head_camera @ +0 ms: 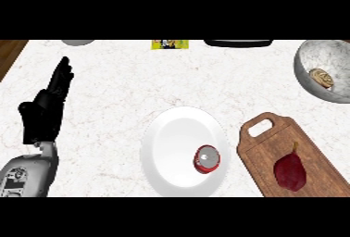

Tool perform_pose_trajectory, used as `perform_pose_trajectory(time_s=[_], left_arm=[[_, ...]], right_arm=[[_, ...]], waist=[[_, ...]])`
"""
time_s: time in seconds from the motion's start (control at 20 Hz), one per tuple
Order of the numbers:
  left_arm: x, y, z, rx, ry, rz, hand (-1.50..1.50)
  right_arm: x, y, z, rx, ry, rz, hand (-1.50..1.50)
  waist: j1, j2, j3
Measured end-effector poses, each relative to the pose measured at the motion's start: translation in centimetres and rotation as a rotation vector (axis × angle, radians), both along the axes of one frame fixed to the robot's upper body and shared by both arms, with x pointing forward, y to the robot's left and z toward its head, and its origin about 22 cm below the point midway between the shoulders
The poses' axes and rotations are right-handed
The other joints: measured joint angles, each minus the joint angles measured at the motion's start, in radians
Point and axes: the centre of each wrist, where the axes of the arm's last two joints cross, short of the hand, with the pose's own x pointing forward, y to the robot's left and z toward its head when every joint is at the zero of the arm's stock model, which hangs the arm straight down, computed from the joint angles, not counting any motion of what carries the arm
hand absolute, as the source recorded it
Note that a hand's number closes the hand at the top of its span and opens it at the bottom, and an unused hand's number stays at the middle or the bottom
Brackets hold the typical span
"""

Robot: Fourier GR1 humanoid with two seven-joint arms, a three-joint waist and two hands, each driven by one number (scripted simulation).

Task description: Pick the cupcake from the plate and place it in the bowl

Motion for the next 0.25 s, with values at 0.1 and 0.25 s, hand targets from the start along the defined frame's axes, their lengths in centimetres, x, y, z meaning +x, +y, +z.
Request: perform_pose_trajectory(time_s=[0.1, 0.25], left_arm=[[-0.1, 0.3, -0.2, 0.001, 0.002, 0.001, 0.0], [-0.4, -0.3, -0.4, 0.007, 0.002, -0.002, 0.0]], right_arm=[[-1.2, -0.3, -0.9, 0.0, -0.003, 0.016, -1.5], [-1.8, -0.2, -1.7, 0.002, -0.007, 0.028, -1.5]], waist=[[-0.003, -0.001, 0.0], [-0.006, -0.003, -0.001]])
